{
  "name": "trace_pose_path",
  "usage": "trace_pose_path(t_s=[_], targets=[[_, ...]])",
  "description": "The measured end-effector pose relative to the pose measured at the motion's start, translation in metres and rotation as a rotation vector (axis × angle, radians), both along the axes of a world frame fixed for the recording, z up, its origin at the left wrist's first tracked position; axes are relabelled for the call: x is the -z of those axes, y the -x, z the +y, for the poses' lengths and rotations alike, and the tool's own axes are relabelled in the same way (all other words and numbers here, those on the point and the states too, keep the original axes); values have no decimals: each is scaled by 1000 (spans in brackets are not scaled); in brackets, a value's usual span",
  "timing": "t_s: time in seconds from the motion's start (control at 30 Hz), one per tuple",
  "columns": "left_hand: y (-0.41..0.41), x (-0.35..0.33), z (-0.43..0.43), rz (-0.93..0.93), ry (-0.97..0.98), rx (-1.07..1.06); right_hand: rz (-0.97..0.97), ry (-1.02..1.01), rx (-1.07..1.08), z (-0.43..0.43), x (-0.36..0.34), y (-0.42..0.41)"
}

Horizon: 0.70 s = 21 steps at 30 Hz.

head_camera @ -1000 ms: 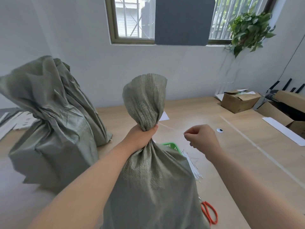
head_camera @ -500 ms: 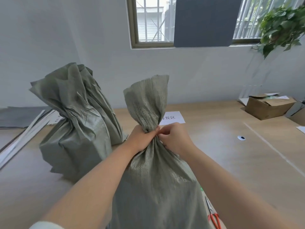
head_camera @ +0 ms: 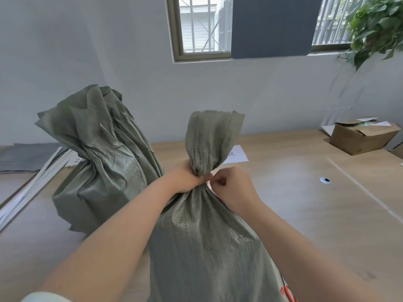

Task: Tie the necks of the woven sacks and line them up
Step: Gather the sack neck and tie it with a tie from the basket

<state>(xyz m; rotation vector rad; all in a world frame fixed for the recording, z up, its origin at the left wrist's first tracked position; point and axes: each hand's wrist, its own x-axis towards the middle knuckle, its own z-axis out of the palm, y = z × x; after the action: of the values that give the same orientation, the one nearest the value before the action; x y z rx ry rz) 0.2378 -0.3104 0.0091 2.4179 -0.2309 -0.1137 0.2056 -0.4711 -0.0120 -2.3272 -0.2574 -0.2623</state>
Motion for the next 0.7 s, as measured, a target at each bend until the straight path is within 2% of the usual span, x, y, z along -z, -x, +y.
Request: trace_pose_path(t_s=[0.1,0.37,0.7], targets=[[-4,-1,1,45,2,9,10,-63,13,0,1,1],[-17,-6,0,162,-215,81,25,-137,30,0,5,7],[-15,-27,-9,283,-607,210,-35,-146,64,8,16,18]])
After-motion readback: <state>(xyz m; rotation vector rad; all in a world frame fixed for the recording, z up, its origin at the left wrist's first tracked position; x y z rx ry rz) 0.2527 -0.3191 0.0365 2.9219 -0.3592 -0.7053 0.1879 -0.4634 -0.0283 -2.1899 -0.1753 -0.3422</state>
